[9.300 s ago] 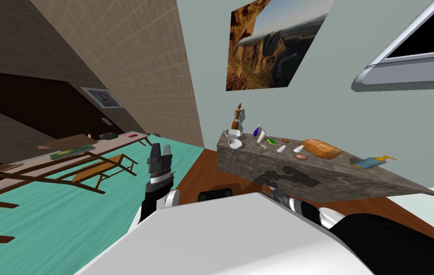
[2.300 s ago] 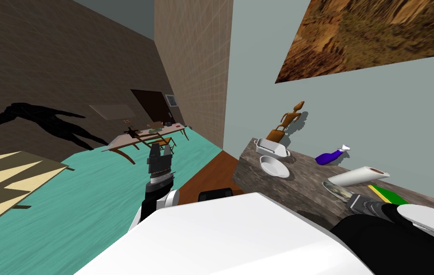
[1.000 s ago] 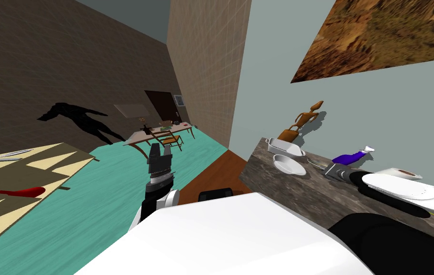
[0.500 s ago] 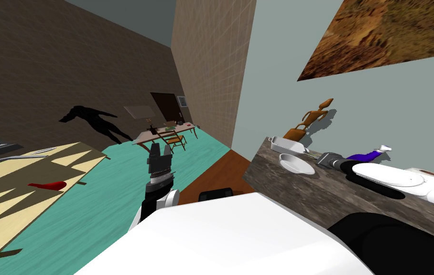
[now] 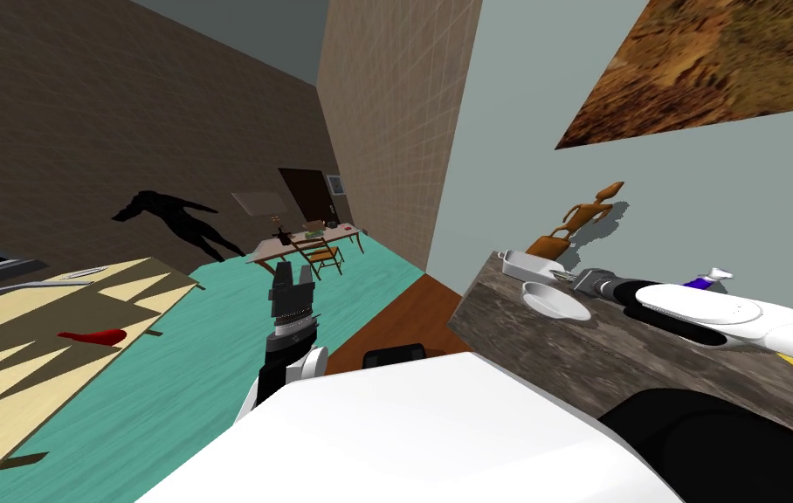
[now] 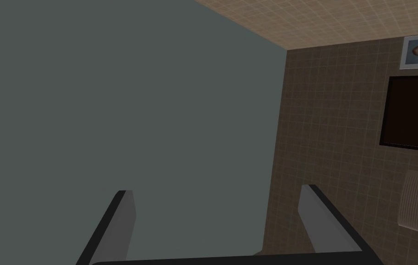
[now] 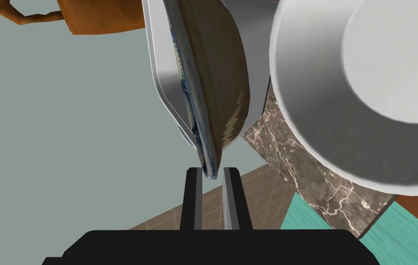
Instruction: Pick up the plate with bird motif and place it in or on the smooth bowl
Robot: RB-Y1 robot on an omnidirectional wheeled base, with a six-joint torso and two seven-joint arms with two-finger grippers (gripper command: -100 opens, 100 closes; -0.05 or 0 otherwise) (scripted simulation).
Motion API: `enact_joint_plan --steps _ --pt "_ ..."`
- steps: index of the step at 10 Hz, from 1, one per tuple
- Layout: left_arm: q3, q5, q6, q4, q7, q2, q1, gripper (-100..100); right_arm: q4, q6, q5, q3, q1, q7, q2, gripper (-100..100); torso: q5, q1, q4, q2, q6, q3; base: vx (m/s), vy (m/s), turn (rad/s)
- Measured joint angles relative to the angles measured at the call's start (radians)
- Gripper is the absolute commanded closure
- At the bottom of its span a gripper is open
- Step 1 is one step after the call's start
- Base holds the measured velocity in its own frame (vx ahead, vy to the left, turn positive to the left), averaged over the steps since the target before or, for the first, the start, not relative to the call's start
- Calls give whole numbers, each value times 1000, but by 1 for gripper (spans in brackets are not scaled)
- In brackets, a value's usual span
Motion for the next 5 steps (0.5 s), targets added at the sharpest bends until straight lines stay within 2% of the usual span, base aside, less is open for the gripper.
enact_joint_plan --steps 4,5 --pt "0 0 0 0 0 0 0 0 1 -63 -5 33 16 -26 -21 100 -1 -5 0 1 0 1 16 40 -80" --pt "0 0 0 0 0 0 0 0 0 -80 -7 30 30 -31 -24 100 -1 -6 0 1 1 1 23 20 -96"
